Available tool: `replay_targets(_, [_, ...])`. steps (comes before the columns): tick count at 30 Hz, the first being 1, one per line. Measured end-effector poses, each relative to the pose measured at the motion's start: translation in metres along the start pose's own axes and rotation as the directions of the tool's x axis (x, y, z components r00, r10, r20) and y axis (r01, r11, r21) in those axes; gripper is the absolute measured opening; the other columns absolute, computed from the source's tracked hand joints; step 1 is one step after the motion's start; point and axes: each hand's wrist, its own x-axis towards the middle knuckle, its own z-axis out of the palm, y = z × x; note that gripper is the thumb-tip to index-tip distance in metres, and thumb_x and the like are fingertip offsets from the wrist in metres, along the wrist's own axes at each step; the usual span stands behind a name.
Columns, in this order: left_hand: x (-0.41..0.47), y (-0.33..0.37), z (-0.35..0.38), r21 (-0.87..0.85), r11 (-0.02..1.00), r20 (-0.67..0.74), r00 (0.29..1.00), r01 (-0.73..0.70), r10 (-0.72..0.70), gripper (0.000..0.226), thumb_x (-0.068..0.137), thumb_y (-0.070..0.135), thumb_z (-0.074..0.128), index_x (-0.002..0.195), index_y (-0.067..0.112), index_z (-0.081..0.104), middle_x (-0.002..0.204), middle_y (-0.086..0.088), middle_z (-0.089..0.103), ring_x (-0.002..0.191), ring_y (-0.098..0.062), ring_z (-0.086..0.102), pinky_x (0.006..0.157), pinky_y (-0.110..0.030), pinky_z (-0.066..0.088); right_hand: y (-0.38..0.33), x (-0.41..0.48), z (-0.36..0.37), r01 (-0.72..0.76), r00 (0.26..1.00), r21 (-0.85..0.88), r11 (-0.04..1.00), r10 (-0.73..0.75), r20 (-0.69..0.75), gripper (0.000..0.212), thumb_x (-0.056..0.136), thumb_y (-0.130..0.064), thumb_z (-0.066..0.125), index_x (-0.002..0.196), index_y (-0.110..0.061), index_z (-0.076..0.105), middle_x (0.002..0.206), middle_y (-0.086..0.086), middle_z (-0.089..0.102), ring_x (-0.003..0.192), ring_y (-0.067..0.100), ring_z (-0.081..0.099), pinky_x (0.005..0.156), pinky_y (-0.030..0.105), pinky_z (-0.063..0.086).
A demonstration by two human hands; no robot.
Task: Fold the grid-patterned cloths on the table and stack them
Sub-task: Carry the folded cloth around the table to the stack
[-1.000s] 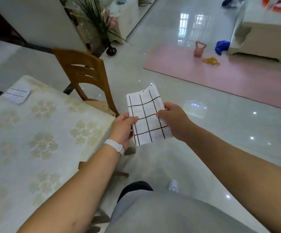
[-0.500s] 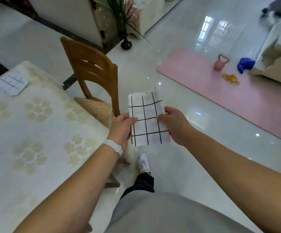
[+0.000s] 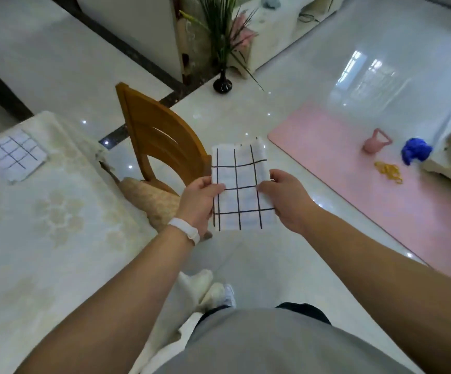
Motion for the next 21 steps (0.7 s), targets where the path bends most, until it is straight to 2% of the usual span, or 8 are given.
replay_targets(2, [0.014, 0.009, -0.001, 0.012, 1.000, -0.014, 1.000, -0.008, 0.008, 0.014, 0.089, 0.015, 0.064, 0.102, 0.020, 0.064, 0.100, -0.006, 0.072, 0.090, -0.027, 0.071, 0.084, -0.049, 0.057, -0.011, 0.019, 0.003, 0.000, 1.000, -0.010, 1.000, 0.001, 0.025, 0.014, 0.083, -0.002, 0.058, 0.078, -0.015, 0.061, 0.063, -0.001, 0.064, 0.049, 0.008, 0.059, 0.043, 0.019, 0.045])
replay_targets(4, [0.026, 0.017, 0.001, 0.026, 0.999, -0.043, 0.999, -0.029, 0.030, 0.013, 0.088, 0.016, 0.064, 0.101, 0.020, 0.066, 0.099, -0.005, 0.073, 0.090, -0.026, 0.070, 0.086, -0.049, 0.056, -0.020, 0.039, 0.007, -0.004, 0.999, -0.019, 1.000, 0.005, 0.042, 0.014, 0.073, -0.011, 0.062, 0.085, -0.015, 0.067, 0.084, 0.011, 0.072, 0.075, 0.027, 0.070, 0.066, 0.040, 0.060])
replay_targets(7, [0.045, 0.027, 0.004, 0.000, 0.999, -0.086, 0.996, -0.035, 0.034, 0.014, 0.090, 0.010, 0.062, 0.101, 0.017, 0.066, 0.097, -0.005, 0.073, 0.079, -0.019, 0.072, 0.074, -0.038, 0.060, -0.029, 0.068, 0.011, -0.014, 0.998, -0.026, 1.000, 0.015, 0.057, 0.022, 0.069, -0.014, 0.060, 0.088, -0.017, 0.070, 0.093, 0.018, 0.072, 0.092, 0.041, 0.068, 0.081, 0.058, 0.056])
replay_targets(9, [0.057, 0.033, 0.006, 0.020, 0.999, -0.121, 0.992, -0.046, 0.048, 0.014, 0.090, 0.010, 0.062, 0.101, 0.017, 0.066, 0.098, -0.004, 0.073, 0.079, -0.017, 0.072, 0.071, -0.033, 0.058, -0.035, 0.090, 0.011, -0.016, 0.996, -0.043, 0.999, 0.020, 0.087, 0.018, 0.074, -0.010, 0.059, 0.087, -0.017, 0.070, 0.090, 0.017, 0.072, 0.090, 0.041, 0.068, 0.081, 0.058, 0.056])
replay_targets(11, [0.069, 0.042, 0.010, 0.058, 0.996, -0.166, 0.983, -0.069, 0.078, 0.013, 0.089, 0.014, 0.064, 0.100, 0.020, 0.067, 0.099, -0.001, 0.073, 0.091, -0.021, 0.070, 0.083, -0.039, 0.056, -0.041, 0.116, 0.011, -0.011, 0.992, -0.047, 0.999, 0.017, 0.126, 0.018, 0.079, -0.006, 0.058, 0.089, -0.016, 0.068, 0.087, 0.013, 0.072, 0.086, 0.036, 0.070, 0.081, 0.054, 0.057])
replay_targets(13, [0.083, 0.054, 0.017, 0.081, 0.992, -0.217, 0.970, -0.094, 0.110, 0.013, 0.088, 0.015, 0.065, 0.100, 0.020, 0.067, 0.098, 0.002, 0.074, 0.095, -0.022, 0.069, 0.086, -0.040, 0.055, -0.049, 0.147, 0.012, -0.010, 0.983, -0.029, 1.000, 0.015, 0.183, 0.017, 0.083, -0.002, 0.056, 0.089, -0.013, 0.067, 0.086, 0.012, 0.070, 0.082, 0.032, 0.068, 0.078, 0.049, 0.058])
replay_targets(17, [0.110, 0.089, 0.041, -0.006, 0.991, -0.343, 0.931, -0.136, 0.126, 0.013, 0.088, 0.007, 0.063, 0.099, 0.013, 0.066, 0.093, -0.002, 0.075, 0.080, -0.018, 0.072, 0.060, -0.027, 0.056, -0.080, 0.202, 0.009, 0.006, 0.952, -0.027, 1.000, 0.003, 0.305, 0.017, 0.084, 0.000, 0.054, 0.090, -0.012, 0.065, 0.087, 0.011, 0.070, 0.079, 0.027, 0.068, 0.068, 0.039, 0.058])
replay_targets(21, [0.138, 0.122, 0.075, -0.072, 0.987, -0.421, 0.902, -0.142, 0.098, 0.012, 0.088, 0.007, 0.062, 0.099, 0.012, 0.065, 0.092, -0.006, 0.074, 0.076, -0.018, 0.072, 0.058, -0.029, 0.055, -0.117, 0.249, -0.008, 0.004, 0.919, -0.037, 0.999, 0.011, 0.395, 0.019, 0.083, 0.001, 0.054, 0.091, -0.011, 0.066, 0.090, 0.013, 0.071, 0.086, 0.031, 0.069, 0.077, 0.047, 0.057])
